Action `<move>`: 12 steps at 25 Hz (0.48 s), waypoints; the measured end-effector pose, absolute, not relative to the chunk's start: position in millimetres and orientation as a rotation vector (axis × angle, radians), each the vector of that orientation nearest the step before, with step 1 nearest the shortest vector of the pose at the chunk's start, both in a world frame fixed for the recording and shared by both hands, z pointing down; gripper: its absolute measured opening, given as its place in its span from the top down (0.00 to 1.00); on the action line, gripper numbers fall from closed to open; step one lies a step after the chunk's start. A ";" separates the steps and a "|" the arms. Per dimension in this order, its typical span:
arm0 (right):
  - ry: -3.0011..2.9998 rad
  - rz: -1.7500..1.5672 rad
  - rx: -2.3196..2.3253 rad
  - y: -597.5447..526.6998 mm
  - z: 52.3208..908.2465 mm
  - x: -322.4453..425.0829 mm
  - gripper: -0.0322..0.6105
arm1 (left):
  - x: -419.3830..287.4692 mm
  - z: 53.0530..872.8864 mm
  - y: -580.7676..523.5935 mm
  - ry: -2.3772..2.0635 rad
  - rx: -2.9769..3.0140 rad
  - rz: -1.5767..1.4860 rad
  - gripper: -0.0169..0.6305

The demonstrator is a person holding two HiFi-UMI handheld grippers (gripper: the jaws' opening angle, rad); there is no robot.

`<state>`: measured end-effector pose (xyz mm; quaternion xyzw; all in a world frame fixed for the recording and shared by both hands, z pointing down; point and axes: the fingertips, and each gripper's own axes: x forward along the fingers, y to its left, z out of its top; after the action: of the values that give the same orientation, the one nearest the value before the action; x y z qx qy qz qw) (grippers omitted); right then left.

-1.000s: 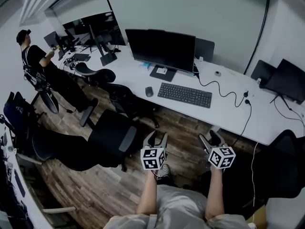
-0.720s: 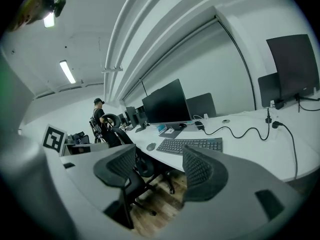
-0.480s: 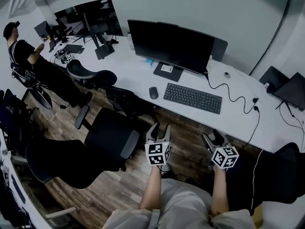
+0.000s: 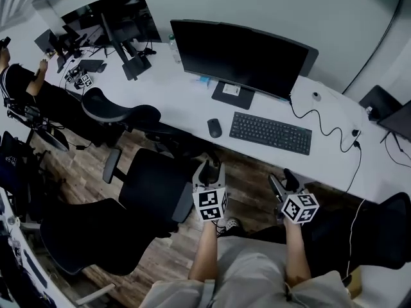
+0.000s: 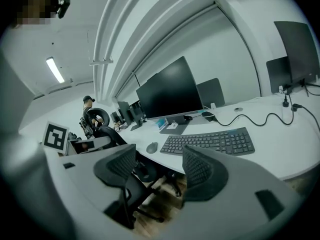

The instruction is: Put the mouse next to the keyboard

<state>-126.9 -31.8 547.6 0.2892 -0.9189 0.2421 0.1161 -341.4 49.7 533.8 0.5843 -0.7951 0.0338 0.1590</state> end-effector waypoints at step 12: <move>-2.694 0.631 0.800 -54.4 548.6 -172.5 0.49 | -367.7 562.7 8.0 -2.225 1.612 0.060 0.67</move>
<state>-172.5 -54.4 548.6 0.2756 -0.9273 0.2172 0.1304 -367.7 8.0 562.7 0.5753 -0.7940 0.0214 0.1953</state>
